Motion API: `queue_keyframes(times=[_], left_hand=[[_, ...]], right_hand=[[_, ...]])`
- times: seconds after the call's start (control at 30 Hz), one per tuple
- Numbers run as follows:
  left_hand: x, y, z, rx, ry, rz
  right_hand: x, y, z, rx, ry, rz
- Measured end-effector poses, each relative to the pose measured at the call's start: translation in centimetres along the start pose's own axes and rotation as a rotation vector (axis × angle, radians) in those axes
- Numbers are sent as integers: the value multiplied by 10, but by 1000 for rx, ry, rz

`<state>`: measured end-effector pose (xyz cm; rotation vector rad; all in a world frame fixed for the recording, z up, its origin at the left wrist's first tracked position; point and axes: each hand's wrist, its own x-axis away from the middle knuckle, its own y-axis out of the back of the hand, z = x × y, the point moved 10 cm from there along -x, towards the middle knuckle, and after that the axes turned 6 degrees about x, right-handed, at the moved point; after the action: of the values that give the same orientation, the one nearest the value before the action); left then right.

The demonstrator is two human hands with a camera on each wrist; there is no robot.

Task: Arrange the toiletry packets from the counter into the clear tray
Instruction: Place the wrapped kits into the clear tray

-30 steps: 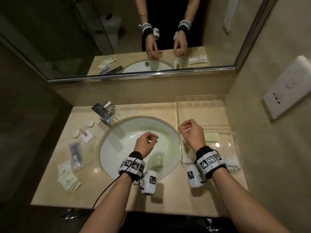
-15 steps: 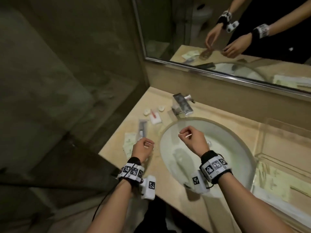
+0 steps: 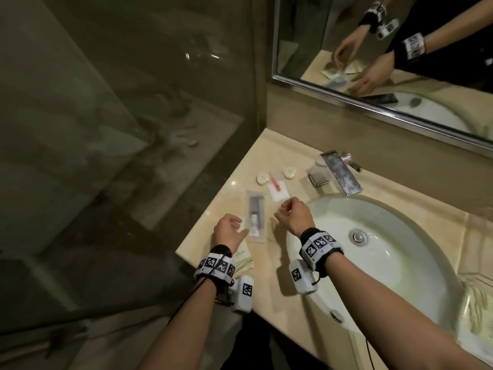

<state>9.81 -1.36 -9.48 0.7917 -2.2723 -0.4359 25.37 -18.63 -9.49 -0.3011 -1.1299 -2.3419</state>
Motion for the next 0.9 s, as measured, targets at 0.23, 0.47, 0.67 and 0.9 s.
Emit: queue_keyframes(times=[0.23, 0.47, 0.67, 0.9], left_hand=[[-34, -27, -24, -126, -32, 6], [-49, -37, -30, -172, -6, -5], [-48, -43, -30, -146, 9, 80], [-31, -29, -42, 93, 10, 116]], right_hand=[[-38, 8, -5, 111, -178, -164], [-57, 3, -7, 213, -234, -146], [-53, -7, -16, 25, -218, -29], [-14, 20, -16, -223, -149, -89]])
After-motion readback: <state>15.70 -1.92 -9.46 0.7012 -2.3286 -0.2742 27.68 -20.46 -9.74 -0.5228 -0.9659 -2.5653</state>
